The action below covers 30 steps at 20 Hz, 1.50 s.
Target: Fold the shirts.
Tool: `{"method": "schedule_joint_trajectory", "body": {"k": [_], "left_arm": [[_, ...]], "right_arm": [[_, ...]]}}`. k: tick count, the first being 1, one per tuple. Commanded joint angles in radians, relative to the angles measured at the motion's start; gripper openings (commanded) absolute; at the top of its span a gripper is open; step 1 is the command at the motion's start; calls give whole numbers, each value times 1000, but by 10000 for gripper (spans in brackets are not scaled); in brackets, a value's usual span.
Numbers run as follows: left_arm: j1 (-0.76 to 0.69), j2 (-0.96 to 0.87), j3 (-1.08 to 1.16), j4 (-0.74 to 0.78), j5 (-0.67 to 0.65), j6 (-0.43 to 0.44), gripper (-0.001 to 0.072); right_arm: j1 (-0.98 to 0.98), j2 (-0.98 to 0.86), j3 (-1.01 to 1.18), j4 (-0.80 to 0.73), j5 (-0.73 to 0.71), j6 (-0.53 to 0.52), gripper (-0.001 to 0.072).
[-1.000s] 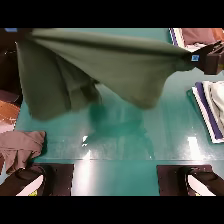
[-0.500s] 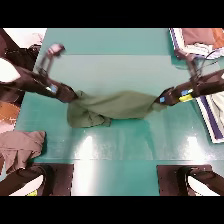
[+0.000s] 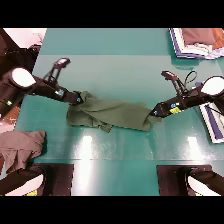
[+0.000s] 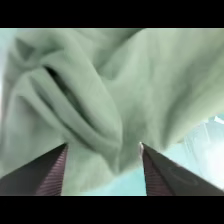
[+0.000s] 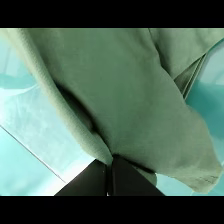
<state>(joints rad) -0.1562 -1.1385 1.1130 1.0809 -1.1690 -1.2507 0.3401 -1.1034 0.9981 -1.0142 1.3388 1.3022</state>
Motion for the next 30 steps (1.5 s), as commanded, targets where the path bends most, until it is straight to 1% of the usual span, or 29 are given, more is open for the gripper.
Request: {"method": "schedule_joint_trajectory", "body": {"k": [1, 3, 4, 7, 12, 13, 16, 21, 22, 23, 24, 27, 30], "left_arm": [[102, 43, 87, 13, -142, -2, 538], [172, 93, 51, 14, -164, -44, 538], [192, 121, 6, 14, -154, -65, 538], [204, 196, -206, 8, -112, -142, 539], [205, 256, -540, -47, 64, -240, 539], [205, 257, -579, -73, 100, -244, 540], [205, 256, -680, -226, 211, -241, 540], [204, 256, -758, -352, 382, -233, 539], [204, 256, -759, -388, 415, -220, 540], [204, 256, -758, -423, 431, -182, 539], [204, 255, -759, -441, 439, -163, 539], [178, 255, -759, -450, 452, -163, 539], [105, 256, -758, -476, 526, -164, 536]], "right_arm": [[1, 0, -7, 0, -1, 0, 15], [1, 0, -7, -2, -8, -1, 15], [1, 0, -7, -2, -12, -1, 15], [1, 0, -7, -1, -33, -1, 15], [1, 0, -7, -1, -57, -1, 15], [1, 0, -7, -1, -57, -1, 15], [1, 0, -7, 0, -57, -1, 15], [1, 0, -7, 0, -61, 0, 15], [1, 0, -7, 1, -64, 0, 15], [1, 0, -7, 1, -64, 0, 15], [1, 0, -7, 1, -64, 0, 15], [1, 0, -7, 2, -65, 0, 15], [1, 0, -7, 2, -64, 16, 15]]}}
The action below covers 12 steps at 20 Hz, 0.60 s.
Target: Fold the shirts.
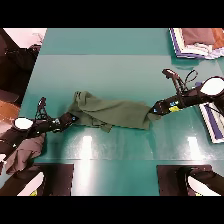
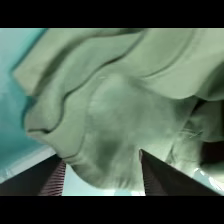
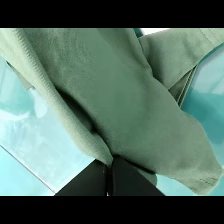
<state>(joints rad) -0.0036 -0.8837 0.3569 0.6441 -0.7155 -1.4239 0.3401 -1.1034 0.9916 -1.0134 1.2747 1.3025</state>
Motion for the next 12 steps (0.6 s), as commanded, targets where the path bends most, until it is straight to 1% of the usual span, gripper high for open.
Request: {"method": "schedule_joint_trajectory", "body": {"k": [1, 2, 3, 5, 7, 9, 12], "left_arm": [[-53, 1, 0, -64, 75, 10, 357], [-53, 1, 8, -76, 65, 10, 118], [-53, 1, 23, -75, 48, 13, 28], [-53, 2, 87, -70, -11, 39, 28], [-53, 2, 214, -56, -84, 79, 28], [-43, 2, 393, -29, -177, 102, 28], [14, 2, 712, 5, -308, 149, 28]], "right_arm": [[1, 0, 0, 1, 0, 17, 15], [1, 1, 0, 0, 3, 17, 15], [1, 7, 0, -1, 3, 17, 15], [-9, 43, 5, -10, -4, 17, 15], [-65, 80, 52, -10, 9, 17, 15], [-154, 112, 140, -8, 37, 18, 15], [-295, 152, 297, -7, 72, 18, 15]]}}
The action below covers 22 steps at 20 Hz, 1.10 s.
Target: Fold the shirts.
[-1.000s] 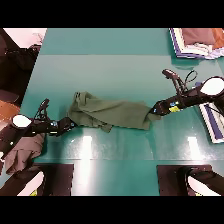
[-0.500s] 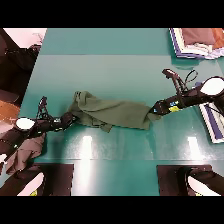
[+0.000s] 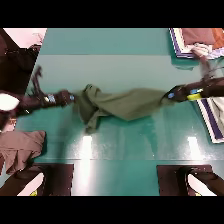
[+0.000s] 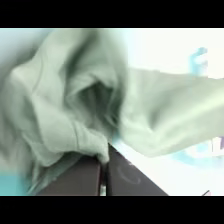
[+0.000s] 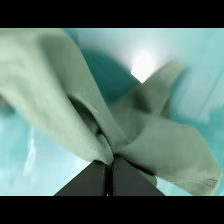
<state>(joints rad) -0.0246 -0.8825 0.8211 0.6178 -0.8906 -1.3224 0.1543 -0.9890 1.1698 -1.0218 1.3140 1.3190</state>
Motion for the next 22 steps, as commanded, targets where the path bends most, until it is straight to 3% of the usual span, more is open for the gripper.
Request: {"method": "schedule_joint_trajectory", "body": {"k": [1, 7, 15, 18, 20, 22], "left_arm": [[58, 1, 358, 47, -169, 48, 28], [112, 1, 871, 64, -283, 47, 28], [113, 1, 1287, 63, -339, 39, 28], [113, 1, 1284, 77, -440, 36, 27], [112, 1, 1153, 127, -543, 2, 28], [112, 0, 938, 184, -559, -6, 28]], "right_arm": [[-146, 45, 171, 1, 45, 1, 15], [-242, 46, 468, 8, 146, 1, 15], [-242, 47, 760, -3, 271, 17, 15], [-242, 47, 767, -2, 298, 71, 15], [-241, 46, 685, 2, 302, 89, 15], [-241, 19, 562, 2, 321, 102, 15]]}}
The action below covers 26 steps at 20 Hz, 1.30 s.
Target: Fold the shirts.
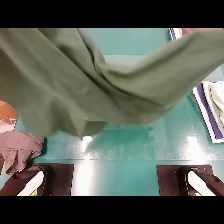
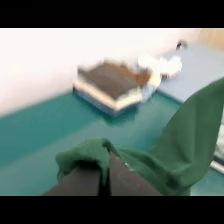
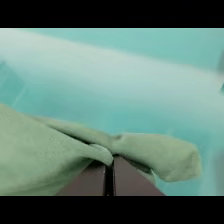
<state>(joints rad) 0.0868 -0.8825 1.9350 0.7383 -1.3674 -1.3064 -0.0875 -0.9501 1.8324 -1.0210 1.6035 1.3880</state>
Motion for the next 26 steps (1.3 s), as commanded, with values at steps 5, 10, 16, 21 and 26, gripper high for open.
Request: {"method": "schedule_joint_trajectory", "body": {"k": [5, 10, 16, 21, 26], "left_arm": [[1, -11, -819, 108, 52, -10, 28], [1, -11, -1204, 142, 376, 102, 28], [1, -11, -1224, 164, 645, 102, 28], [1, -11, -1224, 164, 722, 102, 30], [1, -11, -1211, 182, 749, 103, 397]], "right_arm": [[45, -171, -434, 0, -11, 9, 15], [121, -370, -552, 1, -264, -28, 15], [140, -515, -502, 9, -475, -27, 16], [140, -599, -346, 9, -468, -26, 251], [122, -598, -265, 8, -441, -26, 456]]}}
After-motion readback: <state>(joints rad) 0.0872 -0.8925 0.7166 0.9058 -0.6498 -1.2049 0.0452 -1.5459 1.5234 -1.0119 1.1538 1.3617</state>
